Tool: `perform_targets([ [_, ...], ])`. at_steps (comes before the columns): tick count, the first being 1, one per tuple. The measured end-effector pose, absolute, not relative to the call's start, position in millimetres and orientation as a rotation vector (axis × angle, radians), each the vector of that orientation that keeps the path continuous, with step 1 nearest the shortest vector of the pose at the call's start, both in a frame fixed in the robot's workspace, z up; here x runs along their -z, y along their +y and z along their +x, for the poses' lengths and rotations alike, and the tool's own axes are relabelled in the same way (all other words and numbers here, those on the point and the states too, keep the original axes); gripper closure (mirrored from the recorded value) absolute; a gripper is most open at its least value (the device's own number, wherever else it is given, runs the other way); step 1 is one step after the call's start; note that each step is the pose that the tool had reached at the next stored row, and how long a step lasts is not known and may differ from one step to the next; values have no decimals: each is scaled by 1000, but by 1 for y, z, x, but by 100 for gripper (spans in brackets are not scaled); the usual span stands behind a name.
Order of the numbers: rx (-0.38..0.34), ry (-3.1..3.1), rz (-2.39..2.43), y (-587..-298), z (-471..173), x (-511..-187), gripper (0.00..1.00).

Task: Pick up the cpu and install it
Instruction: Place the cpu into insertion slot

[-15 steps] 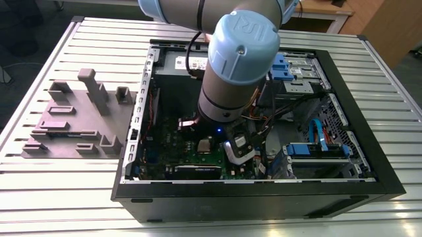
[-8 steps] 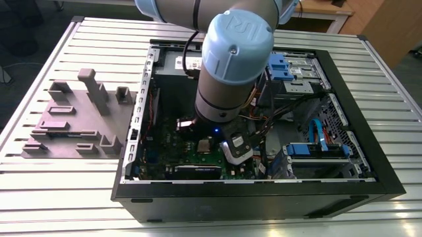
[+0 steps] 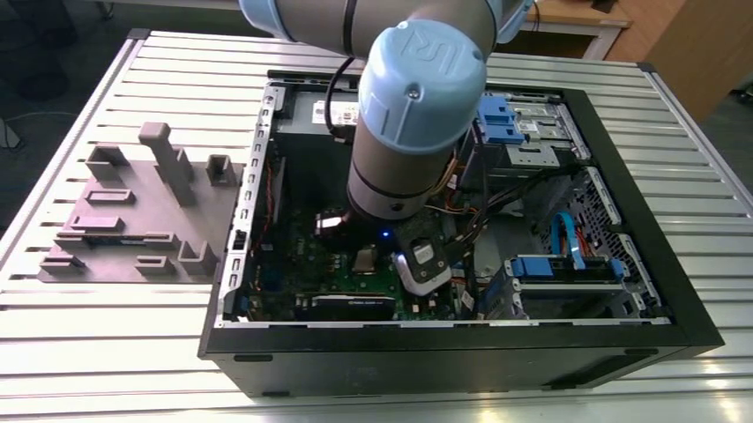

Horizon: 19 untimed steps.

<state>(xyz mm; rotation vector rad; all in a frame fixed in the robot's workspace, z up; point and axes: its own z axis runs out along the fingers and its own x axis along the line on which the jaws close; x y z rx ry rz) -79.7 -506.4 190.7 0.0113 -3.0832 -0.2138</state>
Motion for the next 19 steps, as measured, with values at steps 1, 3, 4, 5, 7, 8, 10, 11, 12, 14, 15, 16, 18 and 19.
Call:
perform_targets([
  [1,214,-3083,11,-507,-80,-190,64],
  [3,215,-3084,12,-507,-80,-190,64],
  [4,215,-3084,12,-507,-80,-190,64],
  [5,216,-3084,12,-507,-80,-190,64],
  [7,217,-3084,12,-507,-79,-191,64],
  [8,218,-3085,12,-507,-79,-192,64],
  [10,214,-3084,12,-507,-79,-196,64],
  [11,213,-3084,12,-507,-79,-197,64],
  [12,213,-3084,12,-507,-79,-198,64],
  [14,213,-3084,12,-507,-79,-198,64],
  [15,213,-3084,12,-507,-79,-198,64],
  [16,213,-3084,12,-507,-79,-198,64],
  [18,213,-3084,9,-507,-80,-198,64],
  [19,213,-3084,4,-507,-79,-197,64],
])
